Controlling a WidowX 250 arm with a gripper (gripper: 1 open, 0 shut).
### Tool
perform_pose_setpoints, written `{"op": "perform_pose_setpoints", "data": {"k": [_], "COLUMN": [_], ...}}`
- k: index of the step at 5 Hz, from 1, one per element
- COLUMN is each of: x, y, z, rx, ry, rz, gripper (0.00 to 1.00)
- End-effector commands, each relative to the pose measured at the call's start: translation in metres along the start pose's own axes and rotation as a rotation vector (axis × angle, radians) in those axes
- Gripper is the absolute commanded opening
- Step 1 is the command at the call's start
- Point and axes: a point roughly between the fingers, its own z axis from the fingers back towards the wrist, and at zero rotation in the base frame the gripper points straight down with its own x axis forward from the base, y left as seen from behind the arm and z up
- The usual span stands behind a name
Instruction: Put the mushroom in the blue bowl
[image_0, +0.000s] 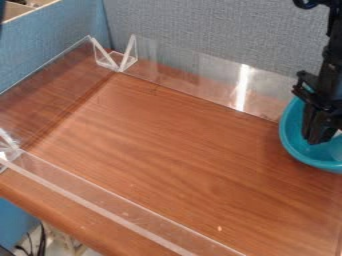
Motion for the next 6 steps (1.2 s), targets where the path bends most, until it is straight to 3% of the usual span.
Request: {"op": "perform_pose_setpoints", "data": {"k": [1,2,4,6], "x": [0.005,0.007,0.008,0.0], "y": [0.004,0.003,0.003,-0.01], "z": [0.02,0.019,0.033,0.036], "rx": [0.017,0.015,0.003,-0.008], "ry": [-0.057,-0.053,-0.039,-0.024], "rz": [0.058,0.1,0.04,0.048], "gripper": [0.0,0.0,0.0,0.0]}}
